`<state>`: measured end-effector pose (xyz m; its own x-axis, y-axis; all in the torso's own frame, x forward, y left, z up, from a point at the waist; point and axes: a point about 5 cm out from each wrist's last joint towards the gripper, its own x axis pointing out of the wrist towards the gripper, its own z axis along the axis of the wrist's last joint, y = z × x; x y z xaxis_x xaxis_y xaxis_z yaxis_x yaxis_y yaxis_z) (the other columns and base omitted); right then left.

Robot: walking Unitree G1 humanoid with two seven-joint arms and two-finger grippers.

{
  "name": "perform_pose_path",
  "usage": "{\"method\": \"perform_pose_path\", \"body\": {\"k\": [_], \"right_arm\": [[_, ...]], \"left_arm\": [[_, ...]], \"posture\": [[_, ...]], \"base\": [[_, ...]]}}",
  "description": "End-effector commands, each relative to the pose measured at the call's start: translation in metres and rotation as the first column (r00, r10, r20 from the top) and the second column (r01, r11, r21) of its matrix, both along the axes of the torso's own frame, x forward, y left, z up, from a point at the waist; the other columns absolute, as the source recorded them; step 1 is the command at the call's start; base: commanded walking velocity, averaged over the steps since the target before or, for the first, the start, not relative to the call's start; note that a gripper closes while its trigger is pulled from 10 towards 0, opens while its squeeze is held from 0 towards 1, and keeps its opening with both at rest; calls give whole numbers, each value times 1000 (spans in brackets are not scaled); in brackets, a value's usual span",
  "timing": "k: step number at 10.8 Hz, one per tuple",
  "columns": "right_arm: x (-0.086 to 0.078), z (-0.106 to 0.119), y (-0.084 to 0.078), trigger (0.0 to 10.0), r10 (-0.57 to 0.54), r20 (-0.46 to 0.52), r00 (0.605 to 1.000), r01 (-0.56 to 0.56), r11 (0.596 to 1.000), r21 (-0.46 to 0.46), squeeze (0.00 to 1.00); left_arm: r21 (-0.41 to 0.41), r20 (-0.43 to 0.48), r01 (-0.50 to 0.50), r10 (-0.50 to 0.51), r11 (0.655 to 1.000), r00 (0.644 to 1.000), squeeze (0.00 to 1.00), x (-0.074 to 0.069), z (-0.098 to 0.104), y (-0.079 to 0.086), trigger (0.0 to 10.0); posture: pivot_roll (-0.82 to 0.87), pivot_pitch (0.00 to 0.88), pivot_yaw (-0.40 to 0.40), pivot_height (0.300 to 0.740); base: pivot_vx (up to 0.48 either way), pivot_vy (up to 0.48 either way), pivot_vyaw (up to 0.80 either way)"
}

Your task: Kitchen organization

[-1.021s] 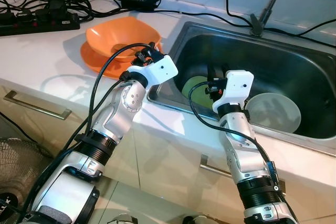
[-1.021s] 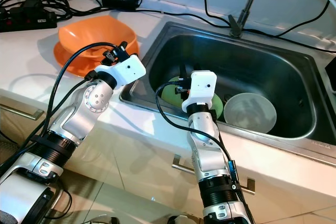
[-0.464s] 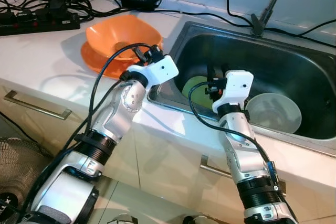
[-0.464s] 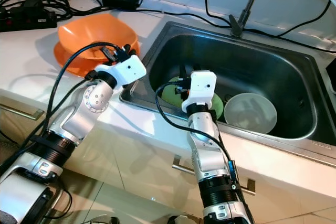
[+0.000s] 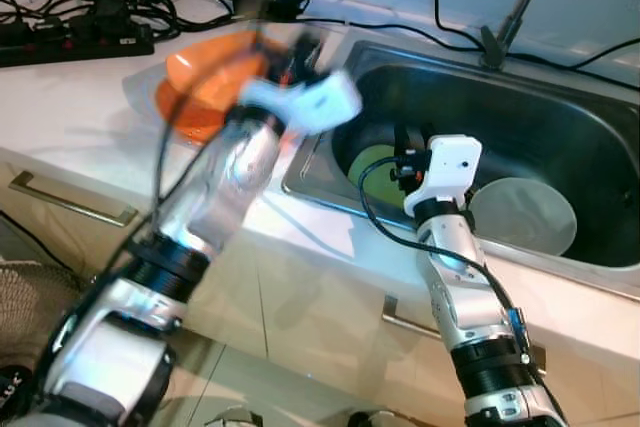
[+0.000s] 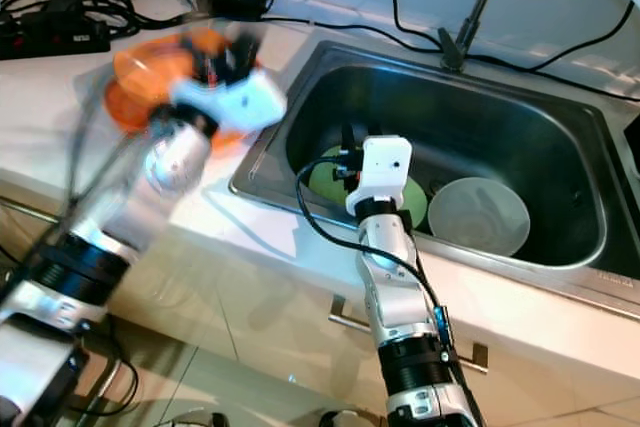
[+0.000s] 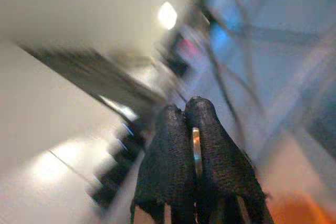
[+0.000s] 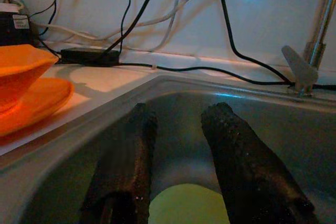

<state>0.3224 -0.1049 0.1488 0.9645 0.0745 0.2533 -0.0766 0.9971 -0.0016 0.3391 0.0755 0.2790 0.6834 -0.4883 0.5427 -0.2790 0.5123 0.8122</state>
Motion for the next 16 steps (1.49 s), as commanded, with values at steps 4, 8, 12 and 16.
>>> {"method": "perform_pose_path", "body": {"k": [4, 8, 12, 16], "right_arm": [[0, -1, -1, 10000, -5, 7, 1000, 5, 999, -36, 0], [-3, 2, 3, 10000, 32, 57, 998, -22, 986, -168, 1000], [-4, 9, 8, 10000, 112, 130, 985, -61, 939, -340, 1000], [-5, 6, 16, 10000, 125, 130, 984, -70, 930, -361, 0]], "left_arm": [[-409, -123, 391, -474, 825, 872, 0, -24, 16, -32, 10000], [-722, -221, 386, -721, 574, 657, 0, -23, 0, -32, 10000], [-860, -280, 239, -809, 451, 518, 0, -15, -28, -10, 10000], [-897, -298, 213, -885, 388, 358, 0, -25, -41, -10, 10000]], "posture": [[54, 64, -58, 740], [52, 62, -57, 740], [51, 51, -54, 740], [55, 39, -40, 740]], "base": [[0, 0, 0], [0, 0, 0], [0, 0, 0], [0, 0, 0]]}}
